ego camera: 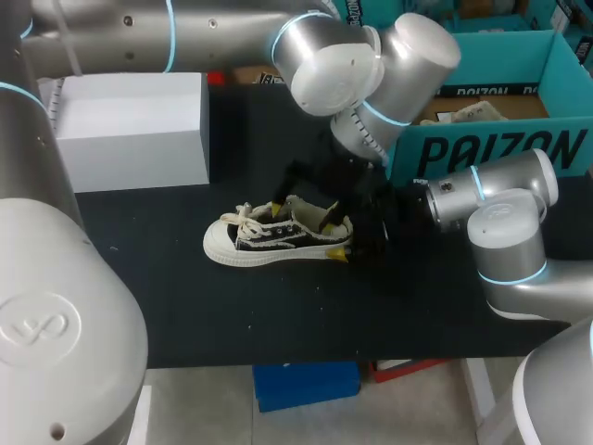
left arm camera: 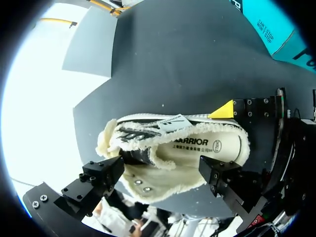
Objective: Take the shoe out of the shoebox, open the shoe tongue, remove and reinsert the insole, then place the shoe into the shoebox
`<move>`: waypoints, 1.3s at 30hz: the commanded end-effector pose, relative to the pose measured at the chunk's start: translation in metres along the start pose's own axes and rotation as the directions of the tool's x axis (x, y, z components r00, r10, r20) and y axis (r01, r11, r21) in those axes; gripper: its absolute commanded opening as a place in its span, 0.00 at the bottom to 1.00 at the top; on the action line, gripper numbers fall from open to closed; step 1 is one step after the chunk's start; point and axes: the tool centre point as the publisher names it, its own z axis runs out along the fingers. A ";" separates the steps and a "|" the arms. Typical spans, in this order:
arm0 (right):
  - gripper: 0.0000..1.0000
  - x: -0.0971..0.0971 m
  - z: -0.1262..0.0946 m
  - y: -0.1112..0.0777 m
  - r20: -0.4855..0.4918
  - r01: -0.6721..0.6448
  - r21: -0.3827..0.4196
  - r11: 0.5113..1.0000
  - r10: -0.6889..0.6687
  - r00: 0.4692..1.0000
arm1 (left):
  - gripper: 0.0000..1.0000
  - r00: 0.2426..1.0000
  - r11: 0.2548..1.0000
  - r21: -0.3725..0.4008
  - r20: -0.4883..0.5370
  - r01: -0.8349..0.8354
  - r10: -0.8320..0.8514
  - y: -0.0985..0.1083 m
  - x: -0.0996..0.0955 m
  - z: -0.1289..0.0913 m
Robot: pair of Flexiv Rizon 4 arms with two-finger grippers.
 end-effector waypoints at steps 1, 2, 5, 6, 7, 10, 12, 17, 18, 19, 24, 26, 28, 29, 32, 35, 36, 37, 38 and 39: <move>0.00 -0.002 0.002 -0.002 0.000 -0.001 0.001 1.000 0.001 1.000 | 0.98 1.000 1.000 -0.008 0.015 -0.001 0.001 -0.002 0.003 0.006; 0.00 -0.002 0.002 -0.002 0.000 -0.001 0.001 1.000 0.001 1.000 | 0.96 1.000 1.000 -0.011 0.017 -0.002 0.002 -0.002 0.002 0.008; 0.00 -0.002 0.002 -0.002 0.000 -0.001 0.001 1.000 0.001 1.000 | 0.74 1.000 1.000 -0.014 0.029 -0.002 0.003 -0.004 0.000 0.012; 0.00 -0.002 0.002 -0.002 0.000 -0.001 0.001 1.000 0.001 1.000 | 0.60 1.000 1.000 -0.018 0.031 -0.002 0.002 -0.004 -0.001 0.013; 0.00 -0.002 0.002 -0.002 0.000 -0.001 0.001 1.000 0.001 1.000 | 0.43 0.999 1.000 -0.020 0.033 -0.002 0.002 -0.004 -0.001 0.014; 0.00 -0.002 0.002 -0.002 0.000 -0.001 0.001 1.000 0.001 1.000 | 0.00 0.999 1.000 -0.025 0.039 -0.003 0.004 -0.005 -0.002 0.015; 0.00 -0.002 0.002 -0.002 0.000 -0.001 0.001 1.000 0.001 1.000 | 0.00 0.999 1.000 -0.026 0.039 -0.006 0.007 -0.005 -0.002 0.015; 0.00 -0.002 0.002 -0.002 0.000 -0.001 0.001 1.000 0.001 1.000 | 0.00 0.999 1.000 -0.023 0.031 -0.012 0.013 -0.004 -0.004 0.010; 0.00 -0.002 0.002 -0.002 0.000 -0.001 0.001 1.000 0.001 1.000 | 0.00 0.999 1.000 -0.022 0.031 -0.014 0.015 -0.003 -0.004 0.009; 0.00 -0.002 0.002 -0.002 0.000 -0.001 0.001 1.000 0.001 1.000 | 0.00 0.999 1.000 -0.019 0.031 -0.017 0.017 -0.003 -0.005 0.007; 0.00 -0.002 0.002 -0.002 0.000 -0.001 0.001 1.000 0.001 1.000 | 0.00 1.000 1.000 -0.003 0.019 -0.019 0.019 -0.001 -0.010 -0.001; 0.00 -0.002 0.002 -0.002 0.000 -0.001 0.001 1.000 0.001 1.000 | 0.00 1.000 1.000 0.006 0.016 -0.016 0.015 -0.001 -0.012 -0.005; 0.00 -0.002 0.002 -0.002 0.000 -0.001 0.001 1.000 0.001 1.000 | 0.00 1.000 1.000 0.009 0.013 -0.014 0.014 0.001 -0.014 -0.007; 0.00 -0.002 0.002 -0.002 0.000 -0.001 0.001 1.000 0.001 1.000 | 0.00 1.000 1.000 0.012 0.011 -0.014 0.014 0.001 -0.015 -0.008; 0.00 -0.002 0.002 -0.002 0.000 -0.001 0.001 1.000 0.001 1.000 | 0.00 1.000 1.000 0.023 0.008 -0.012 0.012 0.002 -0.019 -0.011; 0.00 -0.002 0.002 -0.002 0.000 -0.001 0.001 1.000 0.001 1.000 | 0.00 1.000 0.999 0.036 0.004 -0.006 0.006 0.002 -0.024 -0.014; 0.00 -0.002 0.002 -0.002 0.000 -0.001 0.001 1.000 0.001 1.000 | 0.00 1.000 0.999 0.040 0.002 -0.004 0.004 0.003 -0.025 -0.015; 0.00 -0.002 0.002 -0.002 0.000 -0.001 0.001 1.000 0.001 1.000 | 0.00 1.000 0.999 0.043 0.000 -0.002 0.002 0.003 -0.027 -0.016; 0.00 -0.002 0.002 -0.002 0.000 -0.001 0.001 1.000 0.001 1.000 | 0.00 1.000 0.999 0.046 -0.001 -0.001 0.001 0.003 -0.029 -0.017; 0.00 -0.002 0.002 -0.002 0.000 -0.001 0.001 1.000 0.001 1.000 | 0.00 1.000 0.999 0.054 -0.002 0.002 -0.002 0.003 -0.031 -0.018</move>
